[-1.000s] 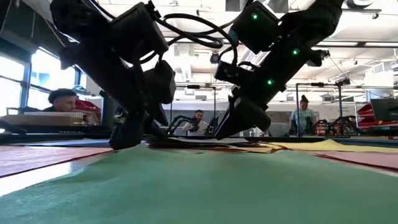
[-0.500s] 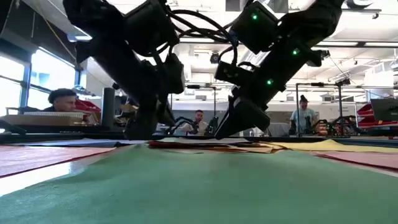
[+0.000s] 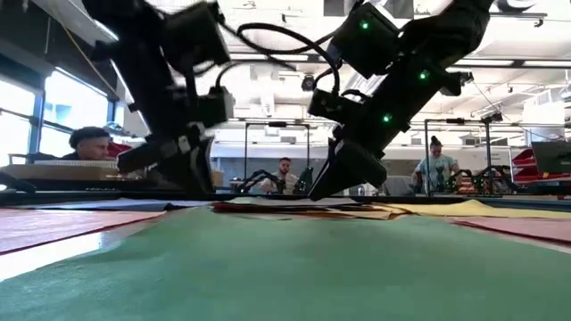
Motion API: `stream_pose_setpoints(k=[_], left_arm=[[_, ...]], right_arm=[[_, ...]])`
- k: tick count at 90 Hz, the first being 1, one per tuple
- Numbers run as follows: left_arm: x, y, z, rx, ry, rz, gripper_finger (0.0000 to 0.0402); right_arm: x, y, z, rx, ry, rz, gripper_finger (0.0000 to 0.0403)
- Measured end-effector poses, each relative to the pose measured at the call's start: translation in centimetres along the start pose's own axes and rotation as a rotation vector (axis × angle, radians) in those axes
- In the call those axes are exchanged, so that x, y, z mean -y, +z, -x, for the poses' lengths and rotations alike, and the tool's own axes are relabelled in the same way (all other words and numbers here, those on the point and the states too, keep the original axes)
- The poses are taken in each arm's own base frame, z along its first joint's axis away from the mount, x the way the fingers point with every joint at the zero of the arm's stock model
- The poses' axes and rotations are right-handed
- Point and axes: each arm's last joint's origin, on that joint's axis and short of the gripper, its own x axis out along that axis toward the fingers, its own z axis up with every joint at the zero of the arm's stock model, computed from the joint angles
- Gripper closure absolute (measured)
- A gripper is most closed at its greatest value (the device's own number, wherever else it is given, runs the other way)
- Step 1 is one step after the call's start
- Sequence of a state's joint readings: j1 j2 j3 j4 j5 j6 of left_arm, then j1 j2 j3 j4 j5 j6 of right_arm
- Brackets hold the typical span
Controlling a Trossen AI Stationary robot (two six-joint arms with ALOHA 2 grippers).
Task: Organize paper
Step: Stack the green paper under the black paper on the bottom green paper
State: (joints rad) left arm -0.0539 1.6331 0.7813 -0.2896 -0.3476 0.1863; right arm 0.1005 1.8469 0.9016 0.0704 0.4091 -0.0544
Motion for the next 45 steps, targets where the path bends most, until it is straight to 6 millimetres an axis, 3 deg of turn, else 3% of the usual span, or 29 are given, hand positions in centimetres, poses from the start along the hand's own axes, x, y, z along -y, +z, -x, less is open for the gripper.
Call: stream_pose_setpoints(k=[16,45], left_arm=[[-1.6,-0.4,-1.0,0.01,0.035,0.035,0.025],[-2.6,-0.1,-1.3,0.055,0.043,0.066,0.0257]], right_arm=[[0.0,0.0,0.0,-0.001,0.001,-0.004,0.0282],[0.0,0.0,0.0,-0.002,0.001,-0.004,0.0282]])
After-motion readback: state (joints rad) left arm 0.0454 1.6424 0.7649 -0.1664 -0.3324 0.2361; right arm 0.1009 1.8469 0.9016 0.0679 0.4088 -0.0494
